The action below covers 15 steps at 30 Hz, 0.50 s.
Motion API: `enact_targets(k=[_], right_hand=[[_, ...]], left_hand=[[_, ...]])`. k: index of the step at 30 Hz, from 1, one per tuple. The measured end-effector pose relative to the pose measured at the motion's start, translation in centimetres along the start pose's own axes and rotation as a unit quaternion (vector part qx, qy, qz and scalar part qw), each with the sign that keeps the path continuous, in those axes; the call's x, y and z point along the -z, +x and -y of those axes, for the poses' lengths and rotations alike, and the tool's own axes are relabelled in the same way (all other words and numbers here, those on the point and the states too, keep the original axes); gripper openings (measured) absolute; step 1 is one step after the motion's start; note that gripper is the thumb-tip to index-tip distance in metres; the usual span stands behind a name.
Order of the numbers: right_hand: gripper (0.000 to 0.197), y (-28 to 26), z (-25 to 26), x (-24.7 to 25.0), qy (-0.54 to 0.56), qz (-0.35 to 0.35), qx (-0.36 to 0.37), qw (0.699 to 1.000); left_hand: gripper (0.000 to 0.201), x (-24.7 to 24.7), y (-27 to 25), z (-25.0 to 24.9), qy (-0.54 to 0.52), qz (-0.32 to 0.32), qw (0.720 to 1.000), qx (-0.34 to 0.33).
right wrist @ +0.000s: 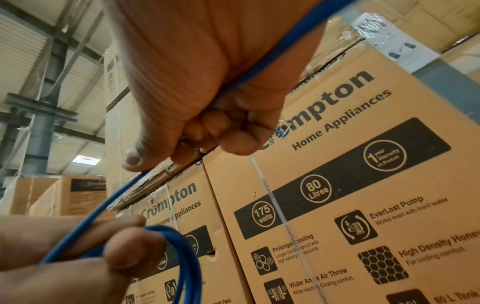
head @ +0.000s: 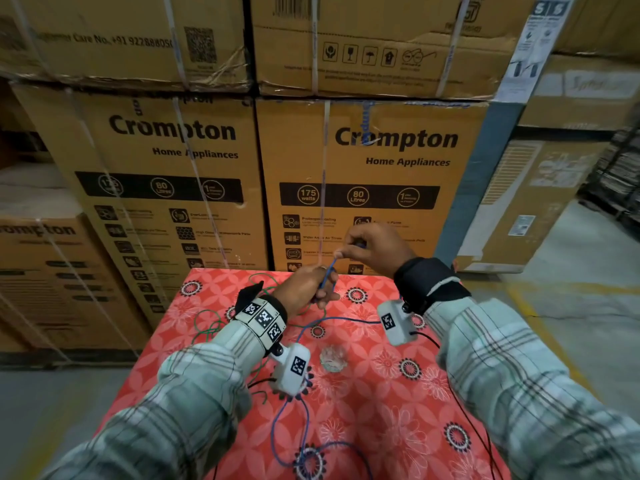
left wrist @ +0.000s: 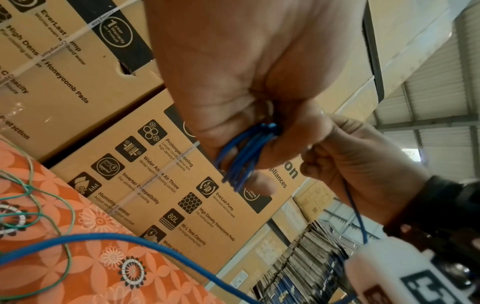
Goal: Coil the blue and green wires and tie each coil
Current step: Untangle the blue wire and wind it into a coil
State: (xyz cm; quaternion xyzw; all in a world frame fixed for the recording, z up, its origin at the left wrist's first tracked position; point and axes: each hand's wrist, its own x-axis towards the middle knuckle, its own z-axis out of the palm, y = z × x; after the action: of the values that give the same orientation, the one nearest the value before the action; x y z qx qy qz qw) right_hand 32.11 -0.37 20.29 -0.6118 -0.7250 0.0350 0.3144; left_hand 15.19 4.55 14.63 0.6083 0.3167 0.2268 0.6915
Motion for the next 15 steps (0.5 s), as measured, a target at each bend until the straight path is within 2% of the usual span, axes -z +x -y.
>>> enact_targets(k=[5,10,12,15], right_hand=[[0.03,0.0,-0.9,-0.9,0.04,-0.031,-0.016,0.999],[0.045,-0.8,-1.1,-2.3,0.058,-0.071,-0.007,0.996],[0.045,-0.9,-1.0,-2.7,0.073,-0.064,-0.04,0.994],[0.048,-1.2,-1.7,-4.2,0.118,-0.004,-0.135,0.984]], left_hand=[[0.034,0.4,-0.8,-1.2,-0.104,0.059,0.993,0.008],[0.038,1.6,-1.2,-2.8,-0.161,0.125,0.979,0.011],[0.036,1.8,-1.4,-3.5,-0.167,0.142,0.976,0.018],[0.038,2.1,-1.5,-3.9,-0.183,0.13,0.974,0.036]])
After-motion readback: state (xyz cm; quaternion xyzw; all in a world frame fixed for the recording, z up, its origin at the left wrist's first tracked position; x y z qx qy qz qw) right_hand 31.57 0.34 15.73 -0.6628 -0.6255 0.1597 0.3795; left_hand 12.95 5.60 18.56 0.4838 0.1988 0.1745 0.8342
